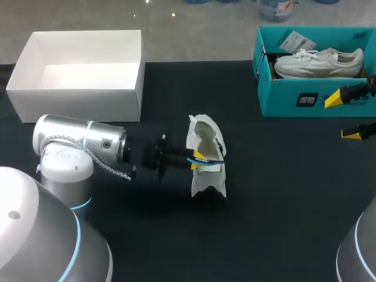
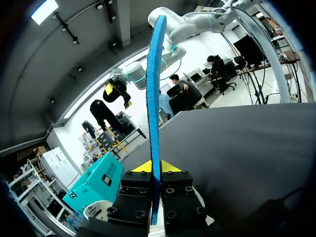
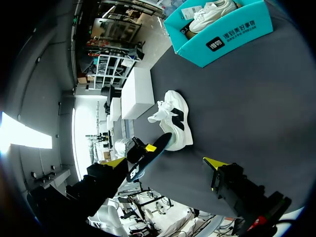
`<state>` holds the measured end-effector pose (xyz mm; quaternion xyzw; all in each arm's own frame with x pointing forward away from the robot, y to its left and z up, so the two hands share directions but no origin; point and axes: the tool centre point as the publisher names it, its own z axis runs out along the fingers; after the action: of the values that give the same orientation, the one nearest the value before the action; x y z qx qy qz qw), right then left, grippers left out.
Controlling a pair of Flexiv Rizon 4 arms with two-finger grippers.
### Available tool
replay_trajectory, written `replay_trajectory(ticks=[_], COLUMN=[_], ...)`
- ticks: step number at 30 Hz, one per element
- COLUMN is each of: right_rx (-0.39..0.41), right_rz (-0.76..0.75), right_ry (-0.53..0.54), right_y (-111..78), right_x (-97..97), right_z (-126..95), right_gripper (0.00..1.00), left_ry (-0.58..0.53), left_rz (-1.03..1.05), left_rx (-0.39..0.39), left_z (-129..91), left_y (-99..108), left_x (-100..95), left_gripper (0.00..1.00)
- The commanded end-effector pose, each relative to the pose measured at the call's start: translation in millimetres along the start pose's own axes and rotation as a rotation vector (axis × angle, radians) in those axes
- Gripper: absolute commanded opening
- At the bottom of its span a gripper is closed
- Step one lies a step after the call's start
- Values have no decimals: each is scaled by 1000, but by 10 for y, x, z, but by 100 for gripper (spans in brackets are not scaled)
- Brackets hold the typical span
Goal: Take the shoe out of the shoebox, open the shoe tongue, remove and reinsert the insole, then place the shoe into the shoebox
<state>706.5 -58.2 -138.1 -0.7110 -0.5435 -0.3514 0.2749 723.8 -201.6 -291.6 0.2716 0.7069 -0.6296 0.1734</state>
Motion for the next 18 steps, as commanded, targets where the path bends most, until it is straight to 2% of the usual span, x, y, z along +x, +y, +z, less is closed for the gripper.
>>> replay_trajectory(ticks=[1,9,18], right_rx=[-2,-2,-2], right_rz=[1,1,1], right_ry=[-2,-2,-2], right_y=[-11,-11,-11], right_x=[-4,-4,-4], right_z=[6,6,6], right_gripper=[100,100,100], left_ry=[-18,-48,-76], left_rz=[-30,72,93], left_rx=[-4,-100,-143], left_z=[94,91,91], left_y=[124,256,462], left_x=[34,33,62], left_gripper=[0,0,0])
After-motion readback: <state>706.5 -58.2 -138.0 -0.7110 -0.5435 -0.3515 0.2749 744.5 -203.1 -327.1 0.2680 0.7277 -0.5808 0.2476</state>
